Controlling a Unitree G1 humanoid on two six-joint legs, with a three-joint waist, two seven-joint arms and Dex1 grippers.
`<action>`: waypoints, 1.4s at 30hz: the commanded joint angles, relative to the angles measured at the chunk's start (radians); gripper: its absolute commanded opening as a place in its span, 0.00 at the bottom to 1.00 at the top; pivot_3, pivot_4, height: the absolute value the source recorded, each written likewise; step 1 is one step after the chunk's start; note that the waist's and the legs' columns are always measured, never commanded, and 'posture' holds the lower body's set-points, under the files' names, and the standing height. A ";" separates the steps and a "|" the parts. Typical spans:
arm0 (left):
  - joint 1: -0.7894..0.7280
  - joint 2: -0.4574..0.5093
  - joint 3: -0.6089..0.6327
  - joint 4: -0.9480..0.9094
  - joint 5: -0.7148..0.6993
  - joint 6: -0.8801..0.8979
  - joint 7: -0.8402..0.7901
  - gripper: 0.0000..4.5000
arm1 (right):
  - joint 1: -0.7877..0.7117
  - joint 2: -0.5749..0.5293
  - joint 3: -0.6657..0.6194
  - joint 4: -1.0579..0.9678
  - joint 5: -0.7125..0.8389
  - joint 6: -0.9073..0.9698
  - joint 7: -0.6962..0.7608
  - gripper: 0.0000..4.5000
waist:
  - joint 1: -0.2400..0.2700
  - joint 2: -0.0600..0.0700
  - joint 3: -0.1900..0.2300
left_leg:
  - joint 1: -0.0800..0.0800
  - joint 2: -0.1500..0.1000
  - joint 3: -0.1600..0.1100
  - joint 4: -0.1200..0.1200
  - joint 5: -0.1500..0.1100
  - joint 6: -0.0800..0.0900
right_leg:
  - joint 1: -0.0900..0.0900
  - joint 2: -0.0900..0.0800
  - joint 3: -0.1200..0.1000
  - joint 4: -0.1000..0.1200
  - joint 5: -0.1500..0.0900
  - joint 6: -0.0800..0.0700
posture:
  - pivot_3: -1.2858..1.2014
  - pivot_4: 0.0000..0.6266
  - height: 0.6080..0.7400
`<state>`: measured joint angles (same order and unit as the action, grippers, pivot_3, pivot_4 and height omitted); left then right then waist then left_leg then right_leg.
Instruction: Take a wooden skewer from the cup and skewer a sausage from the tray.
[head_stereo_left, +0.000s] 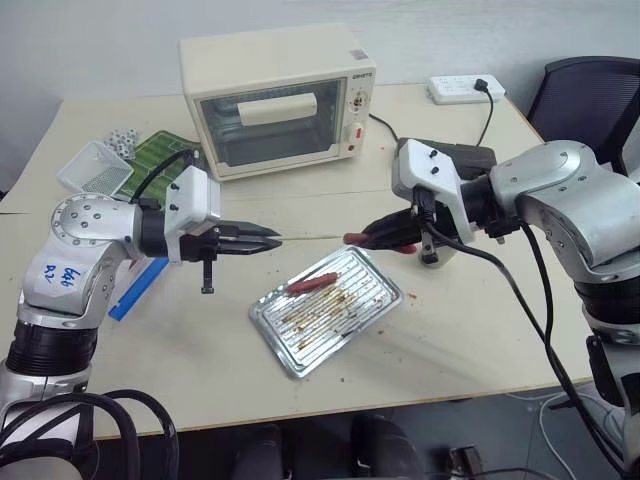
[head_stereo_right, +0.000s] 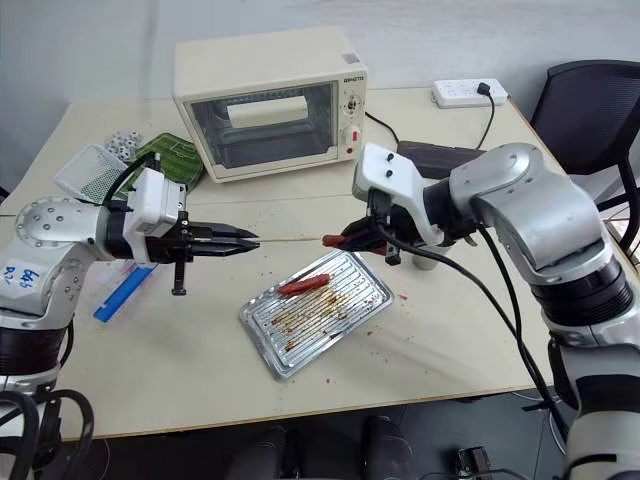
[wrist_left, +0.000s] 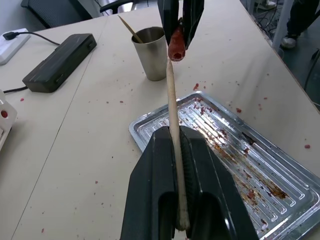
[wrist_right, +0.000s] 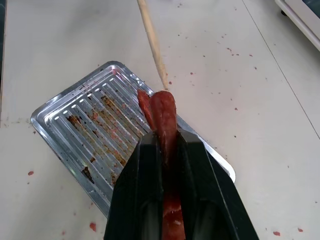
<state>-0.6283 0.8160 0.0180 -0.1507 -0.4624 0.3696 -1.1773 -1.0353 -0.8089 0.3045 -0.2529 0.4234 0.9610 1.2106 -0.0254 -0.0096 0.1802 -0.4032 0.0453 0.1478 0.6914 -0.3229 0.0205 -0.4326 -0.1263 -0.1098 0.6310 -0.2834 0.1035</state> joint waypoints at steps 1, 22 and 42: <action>-0.027 -0.002 0.002 -0.016 0.001 -0.014 -0.006 0.00 | -0.035 0.010 -0.020 -0.028 0.012 -0.004 -0.007 0.07 | 0.000 0.000 0.000 | 0.000 0.000 0.000 0.000 0.000 0.000 | 0.000 0.000 0.000 0.000 0.000 0.000 | 0.52 0.24 1.00; -0.021 0.026 0.025 -0.009 0.002 -0.015 -0.008 0.00 | -0.007 -0.051 -0.031 0.007 -0.012 -0.033 0.011 0.07 | 0.000 0.000 0.000 | 0.000 0.000 0.000 0.000 0.000 0.000 | 0.000 0.000 0.000 0.000 0.000 0.000 | 0.52 0.24 1.00; -0.036 -0.010 -0.006 -0.018 0.009 -0.016 -0.004 0.00 | -0.065 0.028 -0.013 0.013 -0.013 -0.030 -0.002 0.07 | 0.000 0.000 0.000 | 0.000 0.000 0.000 0.001 0.000 0.000 | 0.000 0.000 0.000 0.000 0.000 0.000 | 0.52 0.24 1.00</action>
<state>-0.6509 0.8035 0.0099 -0.1448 -0.4583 0.3630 -1.1824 -1.0671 -0.7836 0.3084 -0.2267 0.4050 0.9447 1.2057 -0.0254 -0.0096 0.1801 -0.4037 0.0453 0.1479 0.6923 -0.3229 0.0206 -0.4327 -0.1259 -0.1100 0.6314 -0.2834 0.1035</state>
